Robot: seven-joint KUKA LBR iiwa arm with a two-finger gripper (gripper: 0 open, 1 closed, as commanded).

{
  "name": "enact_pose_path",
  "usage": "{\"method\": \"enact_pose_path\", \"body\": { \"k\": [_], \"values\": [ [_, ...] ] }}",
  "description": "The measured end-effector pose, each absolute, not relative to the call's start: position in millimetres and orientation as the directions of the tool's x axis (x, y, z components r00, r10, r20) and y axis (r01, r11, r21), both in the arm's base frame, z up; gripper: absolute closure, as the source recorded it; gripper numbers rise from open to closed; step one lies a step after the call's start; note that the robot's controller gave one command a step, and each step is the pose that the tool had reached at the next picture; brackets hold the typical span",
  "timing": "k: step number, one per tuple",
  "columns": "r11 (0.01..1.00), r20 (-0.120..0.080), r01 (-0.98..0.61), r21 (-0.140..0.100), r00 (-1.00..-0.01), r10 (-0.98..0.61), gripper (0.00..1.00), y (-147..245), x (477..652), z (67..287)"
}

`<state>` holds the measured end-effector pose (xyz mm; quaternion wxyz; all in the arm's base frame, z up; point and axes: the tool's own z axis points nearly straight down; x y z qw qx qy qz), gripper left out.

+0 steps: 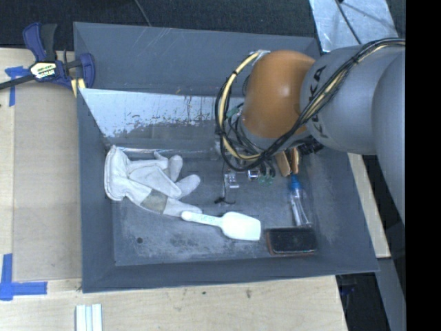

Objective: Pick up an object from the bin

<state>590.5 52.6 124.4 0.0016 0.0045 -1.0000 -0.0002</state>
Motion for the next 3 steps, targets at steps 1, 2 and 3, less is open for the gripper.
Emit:
{"method": "enact_pose_path", "body": {
  "k": [1,2,3],
  "values": [
    [1.0,-0.001,0.0,-0.001,-1.0,0.0,0.0,50,593.2,139],
    [1.0,-0.007,-0.03,0.003,-1.0,-0.03,0.0,88,604.1,134],
    [0.996,-0.005,-0.087,-0.001,-0.996,-0.087,0.0,102,600.6,103]
  ]
}}
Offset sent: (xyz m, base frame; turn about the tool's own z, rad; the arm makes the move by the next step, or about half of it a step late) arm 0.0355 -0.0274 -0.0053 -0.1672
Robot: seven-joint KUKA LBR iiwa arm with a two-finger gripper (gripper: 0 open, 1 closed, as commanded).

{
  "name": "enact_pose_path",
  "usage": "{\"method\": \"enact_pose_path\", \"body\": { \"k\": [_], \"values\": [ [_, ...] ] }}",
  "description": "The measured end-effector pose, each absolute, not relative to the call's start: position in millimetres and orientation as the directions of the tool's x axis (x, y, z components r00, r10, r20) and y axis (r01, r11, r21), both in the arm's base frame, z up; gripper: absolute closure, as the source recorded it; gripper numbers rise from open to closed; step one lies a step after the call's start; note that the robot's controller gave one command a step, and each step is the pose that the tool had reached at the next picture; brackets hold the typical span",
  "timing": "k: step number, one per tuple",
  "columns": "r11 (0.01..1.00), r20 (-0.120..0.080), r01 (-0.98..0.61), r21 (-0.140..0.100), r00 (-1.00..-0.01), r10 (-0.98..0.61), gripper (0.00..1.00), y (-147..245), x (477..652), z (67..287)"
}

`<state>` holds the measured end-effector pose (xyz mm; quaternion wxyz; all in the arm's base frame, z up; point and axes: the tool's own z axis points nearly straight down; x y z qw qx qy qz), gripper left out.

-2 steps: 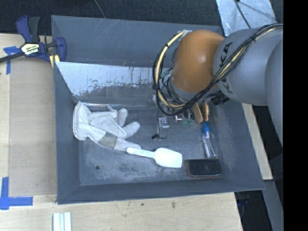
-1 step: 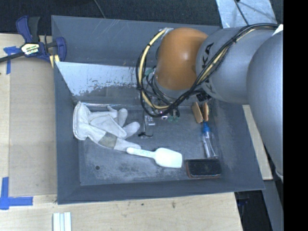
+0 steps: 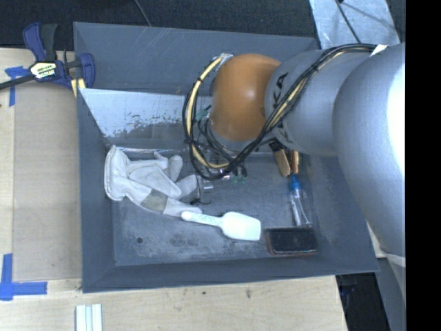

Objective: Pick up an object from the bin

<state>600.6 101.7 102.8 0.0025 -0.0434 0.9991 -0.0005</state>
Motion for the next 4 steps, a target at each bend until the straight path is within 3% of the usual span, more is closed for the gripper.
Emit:
{"method": "enact_pose_path", "body": {
  "k": [1,2,3,4],
  "values": [
    [0.988,-0.003,-0.157,-0.001,-0.988,-0.157,1.0,114,569.7,78],
    [0.988,-0.003,-0.157,-0.001,-0.988,-0.157,1.0,114,569.7,78],
    [0.99,-0.005,-0.143,-0.001,-0.99,-0.143,1.0,125,548.7,76],
    [0.991,-0.008,-0.137,0.001,-0.991,-0.137,1.0,151,591.3,231]
  ]
}}
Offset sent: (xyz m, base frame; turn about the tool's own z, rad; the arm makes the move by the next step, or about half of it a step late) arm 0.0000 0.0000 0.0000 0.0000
